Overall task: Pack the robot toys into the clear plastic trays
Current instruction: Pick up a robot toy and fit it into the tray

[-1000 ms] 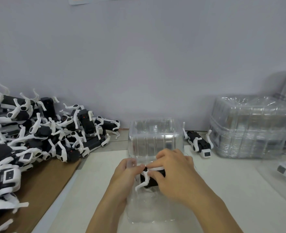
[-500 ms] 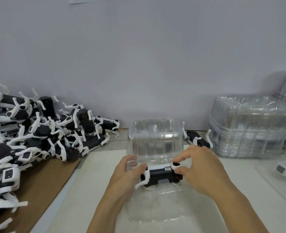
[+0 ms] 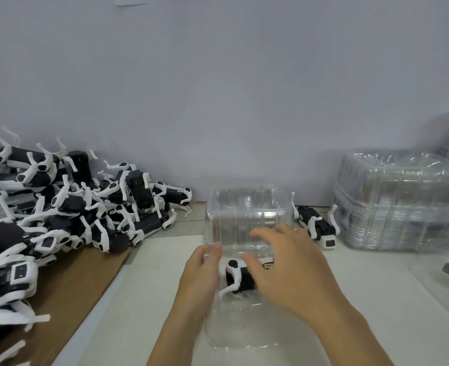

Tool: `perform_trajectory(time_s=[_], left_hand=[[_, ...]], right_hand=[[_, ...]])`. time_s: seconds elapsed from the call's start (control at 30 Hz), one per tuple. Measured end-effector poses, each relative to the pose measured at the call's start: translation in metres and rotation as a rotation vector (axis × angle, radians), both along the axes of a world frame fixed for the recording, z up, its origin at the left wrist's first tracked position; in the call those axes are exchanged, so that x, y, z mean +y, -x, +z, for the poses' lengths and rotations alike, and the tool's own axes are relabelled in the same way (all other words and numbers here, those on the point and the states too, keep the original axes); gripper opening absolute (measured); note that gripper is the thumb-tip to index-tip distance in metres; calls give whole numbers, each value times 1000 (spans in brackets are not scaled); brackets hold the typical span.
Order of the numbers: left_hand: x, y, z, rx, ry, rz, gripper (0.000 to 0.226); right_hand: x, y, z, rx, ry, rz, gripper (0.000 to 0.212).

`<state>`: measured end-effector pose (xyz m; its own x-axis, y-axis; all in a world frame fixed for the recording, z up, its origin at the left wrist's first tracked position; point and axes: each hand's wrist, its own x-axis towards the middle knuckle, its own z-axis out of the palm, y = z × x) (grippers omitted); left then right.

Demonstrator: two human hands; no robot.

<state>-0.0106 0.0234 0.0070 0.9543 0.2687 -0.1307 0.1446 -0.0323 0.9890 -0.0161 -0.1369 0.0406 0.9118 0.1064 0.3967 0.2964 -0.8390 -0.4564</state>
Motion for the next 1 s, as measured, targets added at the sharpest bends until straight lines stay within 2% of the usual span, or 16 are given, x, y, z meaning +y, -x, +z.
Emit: perform_trajectory(time_s=[0.13, 0.4, 0.63, 0.77, 0.87, 0.93, 1.0], left_hand=[[0, -2, -3, 3, 47, 15, 20], [-1, -1, -1, -14, -28, 7, 17], [-2, 2, 2, -2, -53, -30, 12], [-1, 2, 3, 2, -63, -38, 20], [1, 2, 3, 1, -72, -40, 23], [1, 2, 4, 7, -68, -45, 23], [1, 2, 3, 10, -75, -44, 22]], right_hand=[[25, 4, -14, 72, 113, -1, 57], [18, 2, -10, 132, -57, -14, 20], [20, 3, -8, 185, 4, -3, 39], [7, 3, 3, 235, -39, 126, 8], [-27, -3, 16, 249, -167, 75, 28], [-54, -3, 22, 260, -199, 25, 30], [-71, -2, 20, 348, -205, 19, 31]])
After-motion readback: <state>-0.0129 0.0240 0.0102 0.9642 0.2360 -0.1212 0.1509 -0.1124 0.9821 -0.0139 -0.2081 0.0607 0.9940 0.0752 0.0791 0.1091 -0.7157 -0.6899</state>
